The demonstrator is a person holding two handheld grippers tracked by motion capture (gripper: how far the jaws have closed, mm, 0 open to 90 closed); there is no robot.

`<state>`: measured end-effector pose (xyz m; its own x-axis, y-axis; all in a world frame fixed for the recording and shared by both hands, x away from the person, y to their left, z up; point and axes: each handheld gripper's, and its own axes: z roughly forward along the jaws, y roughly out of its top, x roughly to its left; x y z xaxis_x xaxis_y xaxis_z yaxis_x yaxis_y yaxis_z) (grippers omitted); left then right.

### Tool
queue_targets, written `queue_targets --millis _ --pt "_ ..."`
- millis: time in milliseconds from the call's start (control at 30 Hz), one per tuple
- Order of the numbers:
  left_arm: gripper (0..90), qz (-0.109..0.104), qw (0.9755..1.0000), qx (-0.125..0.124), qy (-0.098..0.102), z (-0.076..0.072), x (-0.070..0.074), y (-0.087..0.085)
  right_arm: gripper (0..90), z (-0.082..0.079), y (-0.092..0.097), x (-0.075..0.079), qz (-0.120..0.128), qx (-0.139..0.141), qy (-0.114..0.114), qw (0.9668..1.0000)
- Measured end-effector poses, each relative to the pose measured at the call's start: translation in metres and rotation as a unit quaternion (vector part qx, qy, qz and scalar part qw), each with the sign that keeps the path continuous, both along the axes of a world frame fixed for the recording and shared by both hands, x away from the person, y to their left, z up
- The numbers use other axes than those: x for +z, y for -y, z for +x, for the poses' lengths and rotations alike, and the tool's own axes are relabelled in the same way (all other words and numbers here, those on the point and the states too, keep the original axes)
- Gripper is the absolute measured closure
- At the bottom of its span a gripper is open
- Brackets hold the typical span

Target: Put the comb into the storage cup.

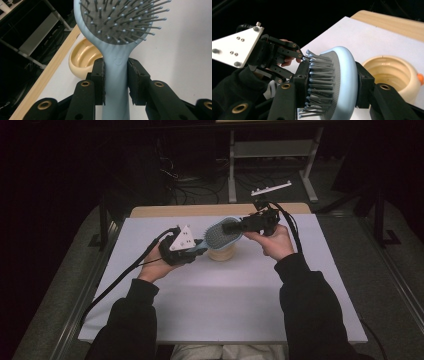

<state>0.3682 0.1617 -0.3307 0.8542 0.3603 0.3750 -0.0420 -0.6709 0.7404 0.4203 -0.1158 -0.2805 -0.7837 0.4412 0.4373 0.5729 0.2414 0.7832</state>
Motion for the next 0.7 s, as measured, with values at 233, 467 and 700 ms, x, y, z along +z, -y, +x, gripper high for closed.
queue_targets --millis 233,467,700 --pt "51.0 -0.021 0.9997 0.013 0.007 0.000 0.008 -0.006 56.0 -0.004 0.001 0.024 -0.011 -0.016 0.038 0.9991" --pt "31.6 -0.058 0.9981 0.002 -0.020 0.002 0.016 -0.014 56.3 -0.001 0.005 0.045 -0.014 -0.021 0.058 0.9980" --pt "19.6 -0.105 0.9934 -0.015 -0.043 0.004 0.024 -0.022 56.1 -0.001 0.009 0.065 -0.029 -0.034 0.079 0.9959"
